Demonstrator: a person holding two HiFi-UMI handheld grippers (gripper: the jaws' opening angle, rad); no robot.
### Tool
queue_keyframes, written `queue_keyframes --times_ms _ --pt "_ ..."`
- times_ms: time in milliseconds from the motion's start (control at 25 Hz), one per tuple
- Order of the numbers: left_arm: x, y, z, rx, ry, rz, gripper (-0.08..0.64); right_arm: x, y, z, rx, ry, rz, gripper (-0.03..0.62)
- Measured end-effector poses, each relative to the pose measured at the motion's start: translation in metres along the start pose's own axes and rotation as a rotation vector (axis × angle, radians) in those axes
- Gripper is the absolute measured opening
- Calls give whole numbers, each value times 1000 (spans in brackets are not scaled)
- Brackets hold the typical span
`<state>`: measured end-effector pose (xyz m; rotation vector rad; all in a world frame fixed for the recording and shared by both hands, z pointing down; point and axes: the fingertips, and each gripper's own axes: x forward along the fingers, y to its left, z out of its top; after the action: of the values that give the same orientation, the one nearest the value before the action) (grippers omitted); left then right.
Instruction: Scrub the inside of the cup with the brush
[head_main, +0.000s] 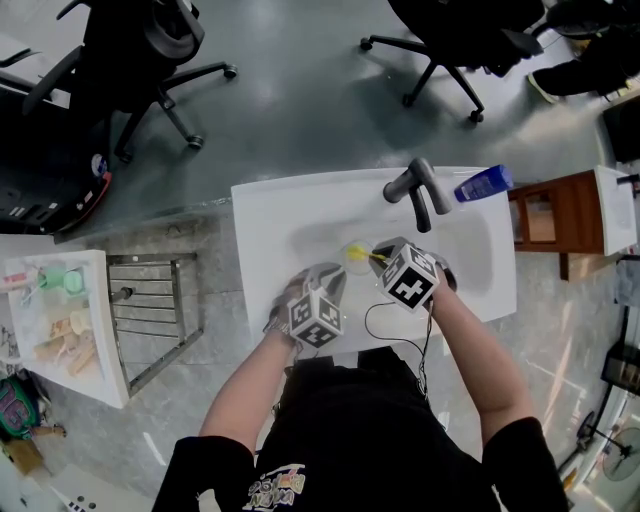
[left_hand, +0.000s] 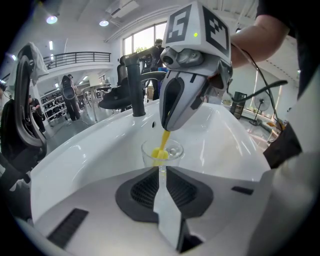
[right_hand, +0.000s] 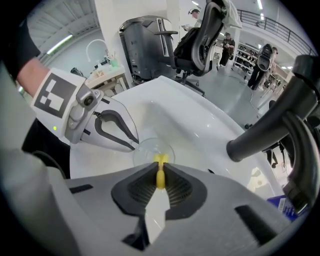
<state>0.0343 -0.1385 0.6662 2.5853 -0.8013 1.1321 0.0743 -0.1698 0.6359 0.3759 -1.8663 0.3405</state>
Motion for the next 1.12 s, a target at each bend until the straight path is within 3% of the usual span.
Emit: queue_keyframes --times_ms 520,840,1120 --pt "0 0 0 0 -1 0 43 6 21 -11 -46 74 90 35" --pt "-1 0 0 -1 -5 -4 43 13 31 -3 89 -5 151 36" --pt "-1 -1 0 -2 -7 -8 41 13 27 11 152 -80 124 35"
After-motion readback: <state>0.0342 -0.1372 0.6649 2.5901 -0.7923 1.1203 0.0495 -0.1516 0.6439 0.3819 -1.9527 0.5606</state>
